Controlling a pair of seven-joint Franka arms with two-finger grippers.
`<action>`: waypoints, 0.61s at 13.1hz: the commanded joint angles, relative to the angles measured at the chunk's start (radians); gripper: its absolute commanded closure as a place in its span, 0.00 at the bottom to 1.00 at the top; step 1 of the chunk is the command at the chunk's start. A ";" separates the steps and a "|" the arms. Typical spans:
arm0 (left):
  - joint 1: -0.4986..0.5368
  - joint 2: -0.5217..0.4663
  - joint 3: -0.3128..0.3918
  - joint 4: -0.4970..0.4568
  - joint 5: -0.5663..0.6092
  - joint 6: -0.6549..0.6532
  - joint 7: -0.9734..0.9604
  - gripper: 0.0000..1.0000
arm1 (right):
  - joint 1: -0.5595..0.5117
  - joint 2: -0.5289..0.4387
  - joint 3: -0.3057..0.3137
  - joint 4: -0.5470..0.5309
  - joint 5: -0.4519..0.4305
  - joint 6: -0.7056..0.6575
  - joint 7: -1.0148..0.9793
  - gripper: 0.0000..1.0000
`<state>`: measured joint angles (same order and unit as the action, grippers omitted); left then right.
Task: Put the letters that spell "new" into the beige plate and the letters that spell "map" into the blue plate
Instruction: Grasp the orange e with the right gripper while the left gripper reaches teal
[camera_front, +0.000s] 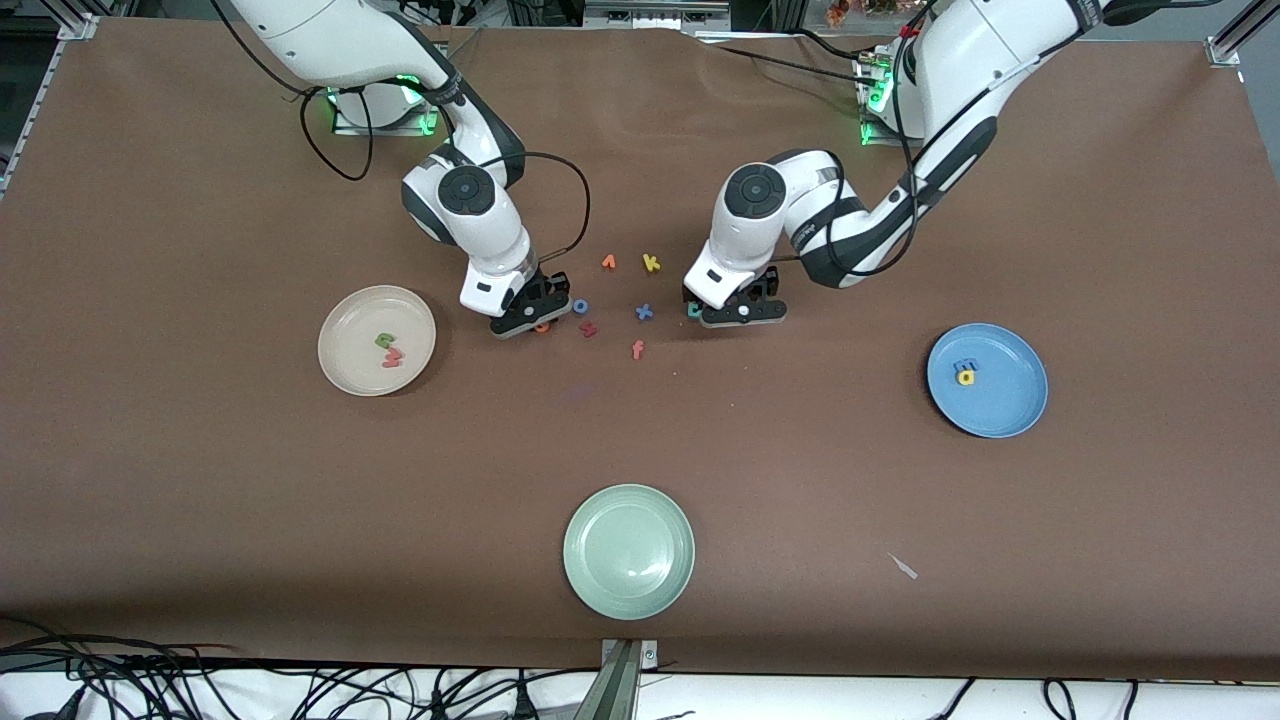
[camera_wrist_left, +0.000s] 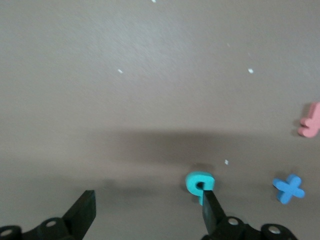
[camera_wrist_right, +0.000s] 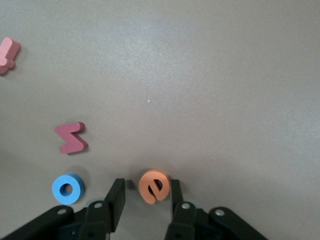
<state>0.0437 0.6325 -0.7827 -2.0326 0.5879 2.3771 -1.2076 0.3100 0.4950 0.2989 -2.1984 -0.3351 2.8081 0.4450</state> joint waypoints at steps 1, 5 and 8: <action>-0.031 0.045 0.010 0.049 0.038 0.002 -0.030 0.08 | 0.005 0.025 -0.006 0.009 -0.015 0.028 -0.021 0.57; -0.077 0.065 0.033 0.089 0.038 -0.001 -0.027 0.10 | 0.005 0.028 -0.017 0.009 -0.019 0.033 -0.045 0.76; -0.123 0.078 0.071 0.104 0.038 -0.001 -0.023 0.14 | 0.005 0.008 -0.026 0.009 -0.022 0.027 -0.055 0.91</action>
<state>-0.0364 0.6878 -0.7429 -1.9633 0.5880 2.3785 -1.2135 0.3100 0.5028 0.2899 -2.1975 -0.3405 2.8250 0.4110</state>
